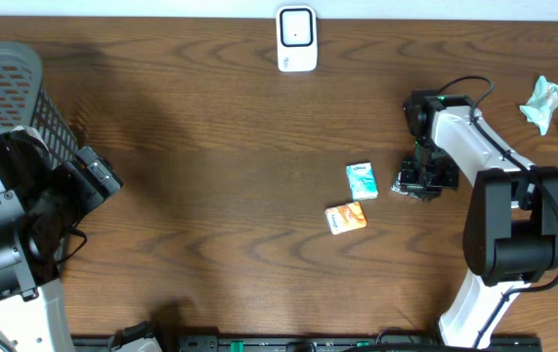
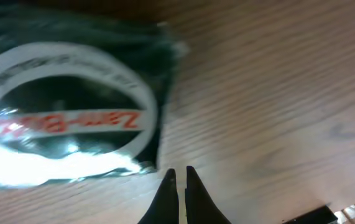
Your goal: Scan the item barcode
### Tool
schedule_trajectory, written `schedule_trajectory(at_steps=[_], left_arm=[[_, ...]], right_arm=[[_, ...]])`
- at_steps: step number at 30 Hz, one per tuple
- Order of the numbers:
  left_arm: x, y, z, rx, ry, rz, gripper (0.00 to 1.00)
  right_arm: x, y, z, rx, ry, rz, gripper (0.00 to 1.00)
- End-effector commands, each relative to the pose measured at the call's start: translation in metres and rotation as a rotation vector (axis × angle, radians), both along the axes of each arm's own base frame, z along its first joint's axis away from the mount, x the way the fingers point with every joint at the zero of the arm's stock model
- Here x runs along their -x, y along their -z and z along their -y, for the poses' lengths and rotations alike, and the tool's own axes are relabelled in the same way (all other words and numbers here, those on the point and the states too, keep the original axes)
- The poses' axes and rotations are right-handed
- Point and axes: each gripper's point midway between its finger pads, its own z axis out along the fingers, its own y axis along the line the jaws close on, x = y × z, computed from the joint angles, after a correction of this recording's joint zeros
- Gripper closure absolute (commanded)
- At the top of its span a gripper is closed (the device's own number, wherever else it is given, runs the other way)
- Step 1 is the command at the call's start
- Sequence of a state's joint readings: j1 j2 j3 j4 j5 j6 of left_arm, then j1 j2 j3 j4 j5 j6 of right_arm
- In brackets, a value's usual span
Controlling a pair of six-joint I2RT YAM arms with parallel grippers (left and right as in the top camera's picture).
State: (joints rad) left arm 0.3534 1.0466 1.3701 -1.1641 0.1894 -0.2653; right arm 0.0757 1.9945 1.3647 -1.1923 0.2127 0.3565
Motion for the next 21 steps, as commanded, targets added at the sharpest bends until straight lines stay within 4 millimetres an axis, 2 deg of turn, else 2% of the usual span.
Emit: schedule_trajectory(at_steps=[1, 5, 8, 11, 16, 19, 21], left_arm=[[0.0, -0.005, 0.0, 0.003, -0.001, 0.015, 0.02], [0.0, -0.005, 0.0, 0.003, -0.001, 0.015, 0.02], [0.0, -0.005, 0.0, 0.003, -0.001, 0.015, 0.02], [0.0, -0.005, 0.0, 0.003, -0.001, 0.015, 0.02], [0.0, -0.005, 0.0, 0.003, -0.001, 0.015, 0.02], [0.0, -0.005, 0.0, 0.003, -0.001, 0.015, 0.02], [0.0, -0.005, 0.0, 0.003, -0.001, 0.015, 0.02]], right_arm=[[0.003, 0.0, 0.018, 0.048, 0.055, -0.004, 0.99], [0.002, 0.001, 0.036, 0.045, 0.117, 0.01, 0.97], [0.0, 0.006, 0.04, 0.005, 0.161, 0.03, 0.99], [-0.002, 0.025, 0.009, -0.202, 0.112, 0.042, 0.99], [0.006, 0.042, -0.023, -0.332, 0.102, 0.043, 0.99], [-0.002, 0.043, -0.042, -0.402, 0.088, 0.074, 0.99], [-0.014, 0.043, -0.056, -0.449, 0.066, 0.122, 0.99]])
